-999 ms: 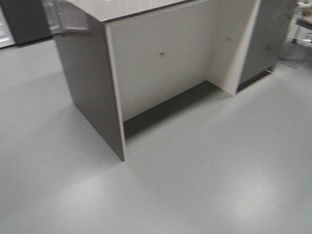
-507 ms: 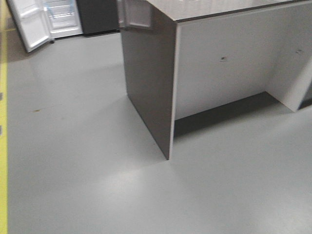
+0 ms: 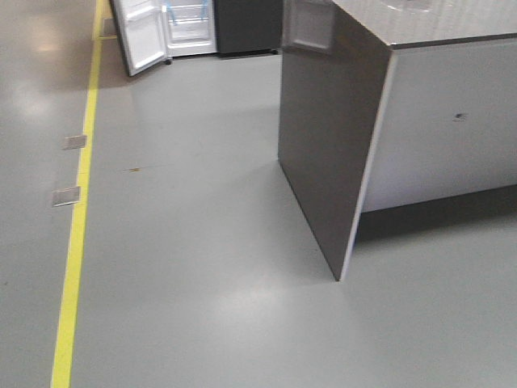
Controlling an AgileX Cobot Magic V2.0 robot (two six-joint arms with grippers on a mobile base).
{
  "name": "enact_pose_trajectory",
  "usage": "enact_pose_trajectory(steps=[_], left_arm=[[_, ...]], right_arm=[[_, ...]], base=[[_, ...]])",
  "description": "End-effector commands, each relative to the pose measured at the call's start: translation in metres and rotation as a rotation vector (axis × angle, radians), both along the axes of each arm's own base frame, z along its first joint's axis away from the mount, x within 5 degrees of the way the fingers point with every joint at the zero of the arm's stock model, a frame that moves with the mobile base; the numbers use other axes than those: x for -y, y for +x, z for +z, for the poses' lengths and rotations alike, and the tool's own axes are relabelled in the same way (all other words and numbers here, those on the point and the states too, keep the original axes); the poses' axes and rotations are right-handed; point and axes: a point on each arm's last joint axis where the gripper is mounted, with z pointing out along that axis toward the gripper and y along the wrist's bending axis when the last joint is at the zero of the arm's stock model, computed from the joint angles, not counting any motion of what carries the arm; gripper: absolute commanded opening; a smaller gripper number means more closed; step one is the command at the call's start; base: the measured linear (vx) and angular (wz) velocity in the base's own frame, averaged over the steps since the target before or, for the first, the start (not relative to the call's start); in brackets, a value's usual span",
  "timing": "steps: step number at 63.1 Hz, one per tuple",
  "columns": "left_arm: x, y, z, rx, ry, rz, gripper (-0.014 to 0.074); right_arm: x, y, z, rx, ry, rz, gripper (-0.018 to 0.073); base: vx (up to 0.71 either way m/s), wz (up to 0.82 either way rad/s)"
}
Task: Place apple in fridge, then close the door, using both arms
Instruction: 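Drive the base away from the counter holding the apple, then drive the base toward the open refrigerator along the yellow line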
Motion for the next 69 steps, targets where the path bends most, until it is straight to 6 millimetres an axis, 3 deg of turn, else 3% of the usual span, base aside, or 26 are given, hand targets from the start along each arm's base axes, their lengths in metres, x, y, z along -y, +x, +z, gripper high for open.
enact_pose_trajectory(steps=[1, 69], left_arm=[[0.0001, -0.0011, 0.0003, 0.066, -0.013, -0.003, -0.0006], [0.0001, -0.0011, 0.0003, 0.066, -0.013, -0.003, -0.0006]], right_arm=[[-0.0025, 0.0024, 0.0119, 0.033, 0.069, -0.008, 0.0367], [-0.0025, 0.0024, 0.0119, 0.033, 0.069, -0.008, 0.0367]], base=[[0.08, 0.32], [0.10, 0.31]])
